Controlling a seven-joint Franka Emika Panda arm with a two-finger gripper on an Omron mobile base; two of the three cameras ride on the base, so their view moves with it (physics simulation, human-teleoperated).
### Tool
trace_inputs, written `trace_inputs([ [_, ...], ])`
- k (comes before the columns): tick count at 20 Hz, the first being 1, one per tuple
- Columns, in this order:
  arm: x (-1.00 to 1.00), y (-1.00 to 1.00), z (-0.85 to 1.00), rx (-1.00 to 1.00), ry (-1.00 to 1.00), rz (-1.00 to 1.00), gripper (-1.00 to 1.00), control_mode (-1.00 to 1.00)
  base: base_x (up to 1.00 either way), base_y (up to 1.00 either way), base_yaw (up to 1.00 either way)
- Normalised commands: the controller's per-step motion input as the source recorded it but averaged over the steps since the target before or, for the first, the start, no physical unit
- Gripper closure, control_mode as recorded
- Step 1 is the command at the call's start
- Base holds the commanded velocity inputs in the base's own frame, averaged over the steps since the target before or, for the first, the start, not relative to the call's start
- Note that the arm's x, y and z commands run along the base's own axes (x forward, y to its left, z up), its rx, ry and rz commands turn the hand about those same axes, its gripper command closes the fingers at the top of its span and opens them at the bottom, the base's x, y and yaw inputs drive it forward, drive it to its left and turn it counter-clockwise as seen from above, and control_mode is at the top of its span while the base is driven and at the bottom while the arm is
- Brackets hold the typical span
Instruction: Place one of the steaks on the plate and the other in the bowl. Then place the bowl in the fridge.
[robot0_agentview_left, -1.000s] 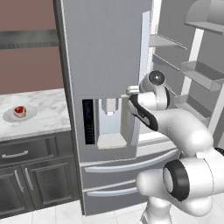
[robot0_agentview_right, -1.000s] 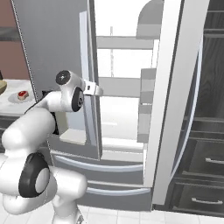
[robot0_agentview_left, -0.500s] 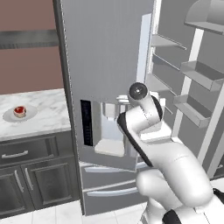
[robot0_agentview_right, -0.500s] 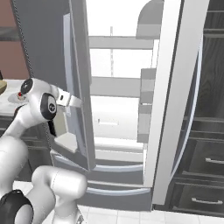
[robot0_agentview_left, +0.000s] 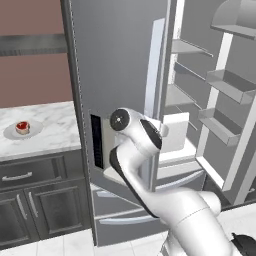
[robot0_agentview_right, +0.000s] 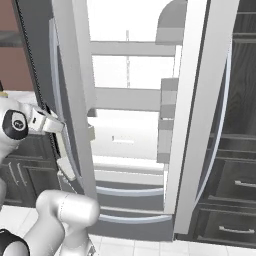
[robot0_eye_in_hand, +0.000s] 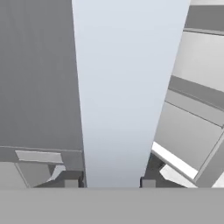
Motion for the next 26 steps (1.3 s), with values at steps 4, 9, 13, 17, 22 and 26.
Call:
trace_inputs([
  [4,-0.16,0.23,0.0,0.0,0.0,-0.19,-1.0,-1.0,0.0,0.0,0.0],
  [9,-0.12,0.05,0.0,0.0,0.0,-0.16,-1.0,-1.0,0.0,0.0,0.0],
  [13,0.0,0.22,0.0,0.0,0.0,-0.05,-1.0,-1.0,0.0,0.0,0.0],
  [17,-0.1,0.33,0.0,0.0,0.0,0.0,-1.0,-1.0,0.0,0.0,0.0],
  [22,-0.84,-0.01,0.05,0.02,-0.07,0.0,-1.0,-1.0,0.0,0.0,0.0],
  [26,-0.94,-0.61,0.16,0.2,-0.13,0.0,-1.0,-1.0,0.0,0.0,0.0],
])
